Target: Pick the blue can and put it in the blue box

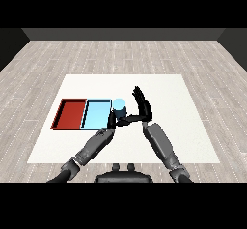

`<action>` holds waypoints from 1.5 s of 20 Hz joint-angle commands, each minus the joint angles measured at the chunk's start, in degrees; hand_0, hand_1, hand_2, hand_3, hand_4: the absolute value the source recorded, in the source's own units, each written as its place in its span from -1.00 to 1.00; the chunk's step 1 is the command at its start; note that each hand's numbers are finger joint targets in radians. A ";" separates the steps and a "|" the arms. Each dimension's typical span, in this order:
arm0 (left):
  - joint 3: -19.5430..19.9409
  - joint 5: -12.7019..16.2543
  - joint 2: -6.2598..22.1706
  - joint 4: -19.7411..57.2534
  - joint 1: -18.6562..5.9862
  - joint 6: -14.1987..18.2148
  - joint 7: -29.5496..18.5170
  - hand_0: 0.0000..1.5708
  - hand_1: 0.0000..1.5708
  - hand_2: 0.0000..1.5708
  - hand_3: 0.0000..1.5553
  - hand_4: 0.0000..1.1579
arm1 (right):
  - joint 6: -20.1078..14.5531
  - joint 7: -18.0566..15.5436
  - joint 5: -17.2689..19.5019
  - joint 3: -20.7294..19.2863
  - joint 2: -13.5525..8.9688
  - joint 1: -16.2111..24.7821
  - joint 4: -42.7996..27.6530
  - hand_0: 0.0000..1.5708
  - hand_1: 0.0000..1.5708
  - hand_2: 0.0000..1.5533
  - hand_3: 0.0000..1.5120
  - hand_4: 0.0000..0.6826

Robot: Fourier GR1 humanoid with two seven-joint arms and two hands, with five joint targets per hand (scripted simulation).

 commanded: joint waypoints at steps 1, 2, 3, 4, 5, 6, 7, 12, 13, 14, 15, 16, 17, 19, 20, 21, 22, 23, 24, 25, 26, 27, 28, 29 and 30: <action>3.22 -1.56 0.38 -1.23 0.08 1.59 0.59 1.00 1.00 1.00 0.90 0.98 | 2.37 2.29 -3.02 -3.41 -1.10 1.03 -6.02 -1.00 -1.00 -1.00 -1.00 -1.00; 4.90 -0.93 -0.19 1.55 -1.22 0.23 -2.40 1.00 1.00 1.00 0.91 0.98 | 2.43 1.61 -3.70 -4.75 -1.38 0.69 -7.13 -1.00 -1.00 -1.00 -1.00 -1.00; 3.72 -1.57 3.11 -2.14 0.55 0.33 0.17 1.00 1.00 1.00 0.91 0.97 | 2.98 1.81 -3.74 -4.96 -5.04 5.68 -14.08 -1.00 -1.00 -1.00 -1.00 -1.00; 6.00 -0.59 4.83 -1.71 -0.34 -1.13 0.53 1.00 1.00 1.00 0.90 0.98 | 2.10 -1.36 -3.78 -4.06 -2.47 9.14 -14.63 -1.00 -1.00 -1.00 -1.00 -1.00; 6.97 -0.51 3.70 0.86 0.19 -3.03 -2.41 1.00 1.00 1.00 0.88 0.98 | 5.76 -1.14 -7.34 -8.01 -4.61 8.05 -13.91 -1.00 -1.00 -1.00 -1.00 -1.00; 5.78 -1.89 5.28 -4.53 0.97 0.77 0.94 1.00 1.00 1.00 0.89 0.97 | 4.82 -0.63 -6.98 -7.79 -4.97 9.91 -17.79 -1.00 -1.00 -1.00 -1.00 -1.00; 7.34 -1.54 8.00 -4.35 -1.78 -0.77 3.78 1.00 1.00 1.00 0.90 0.98 | 3.09 0.55 -7.31 -8.95 -3.95 8.13 -17.54 -1.00 -1.00 -1.00 -1.00 -1.00; 11.18 -2.36 12.72 -0.29 -4.41 -2.73 6.35 1.00 1.00 0.99 0.89 0.98 | 6.62 -0.77 -9.72 -13.01 -8.19 19.11 -22.98 -1.00 -1.00 -1.00 -1.00 -1.00; 10.48 -4.44 12.13 -0.17 -3.66 -1.18 6.20 1.00 1.00 0.99 0.89 0.95 | 9.26 -1.92 -10.93 -15.28 -9.36 17.63 -20.70 -1.00 -1.00 -1.00 -1.00 -1.00; 12.88 -2.29 12.92 3.30 -3.06 -4.95 5.66 1.00 1.00 0.99 0.89 0.95 | 10.58 -2.76 -12.59 -16.37 -8.89 17.74 -19.04 -1.00 -1.00 -1.00 -1.00 -1.00; 12.55 -4.02 13.43 3.10 -4.44 -3.61 8.34 1.00 1.00 1.00 0.90 0.95 | 8.20 -1.92 -10.26 -16.32 -8.53 14.60 -17.35 -1.00 -1.00 -1.00 -1.00 -1.00; 12.82 -4.71 12.55 6.25 -6.61 -3.22 9.09 1.00 1.00 1.00 0.91 0.95 | 7.83 -2.19 -10.40 -16.45 -8.38 17.81 -20.10 -1.00 -1.00 -1.00 -1.00 -1.00; 14.82 -4.87 13.36 6.88 -5.10 -3.55 6.47 1.00 1.00 1.00 0.90 0.95 | 7.74 -1.58 -10.23 -16.30 -7.67 14.56 -17.40 -1.00 -1.00 -1.00 -1.00 -1.00; 17.70 -3.47 14.73 15.45 -11.75 -7.05 8.32 1.00 1.00 1.00 0.93 0.92 | 8.70 -4.01 -8.89 -16.56 -8.01 14.08 -12.76 -1.00 -1.00 -1.00 -1.00 -1.00; 16.31 -5.23 15.78 15.52 -9.91 -6.14 9.06 1.00 1.00 1.00 0.94 0.90 | 8.48 -0.31 -10.90 -17.57 -9.67 17.41 -19.97 -1.00 -1.00 -1.00 -1.00 -1.00; 16.98 -5.24 15.01 20.33 -13.36 -5.88 10.94 1.00 1.00 1.00 0.94 0.89 | 5.56 -2.21 -8.31 -15.44 -6.13 13.98 -15.45 -1.00 -1.00 -1.00 -1.00 -1.00; 17.01 -5.68 15.76 22.81 -12.40 -6.48 10.06 1.00 1.00 1.00 0.92 0.90 | 7.91 -3.45 -10.08 -17.94 -7.23 11.50 -11.09 -1.00 -1.00 -1.00 -1.00 -1.00; 17.81 -6.06 14.95 26.35 -14.15 -8.28 8.24 1.00 1.00 1.00 0.92 0.91 | 8.20 -4.11 -9.51 -17.48 -6.70 11.33 -9.41 -1.00 -1.00 -1.00 -1.00 -1.00; 17.62 -6.22 13.29 29.73 -15.86 -8.22 10.18 1.00 1.00 1.00 0.92 0.89 | 8.28 -1.72 -10.54 -18.50 -8.33 11.32 -11.85 -1.00 -1.00 -1.00 -1.00 -1.00; 18.57 -5.38 14.18 31.73 -13.83 -7.99 10.05 1.00 1.00 1.00 0.91 0.82 | 10.36 -1.61 -11.38 -19.30 -10.11 12.70 -11.53 -1.00 -1.00 -1.00 -1.00 -1.00; 18.82 -5.63 13.99 33.95 -14.64 -8.73 10.31 1.00 1.00 1.00 0.87 0.77 | 9.51 -3.93 -10.05 -16.84 -6.91 16.24 -12.24 -1.00 -1.00 -1.00 -1.00 -1.00; 17.63 -6.79 13.88 34.97 -14.11 -8.18 12.21 1.00 1.00 0.99 0.85 0.76 | 8.50 -3.31 -10.07 -18.39 -7.28 10.23 -8.23 -1.00 -1.00 -1.00 -1.00 -1.00; 17.52 -7.48 11.15 38.41 -16.53 -5.67 13.08 1.00 1.00 0.96 0.81 0.72 | 8.32 -4.82 -9.28 -17.16 -6.07 14.36 -10.14 -1.00 -1.00 -1.00 -1.00 -1.00; 17.88 -7.37 11.40 38.57 -14.12 -7.25 11.59 1.00 1.00 0.95 0.79 0.71 | 10.80 -4.15 -11.50 -19.89 -8.04 11.35 -5.94 -1.00 -1.00 -1.00 -1.00 -1.00; 18.95 -7.10 11.40 42.00 -16.56 -6.70 12.35 1.00 1.00 0.92 0.73 0.70 | 7.60 -2.59 -9.28 -17.31 -6.70 12.00 -10.26 -1.00 -1.00 -1.00 -1.00 -1.00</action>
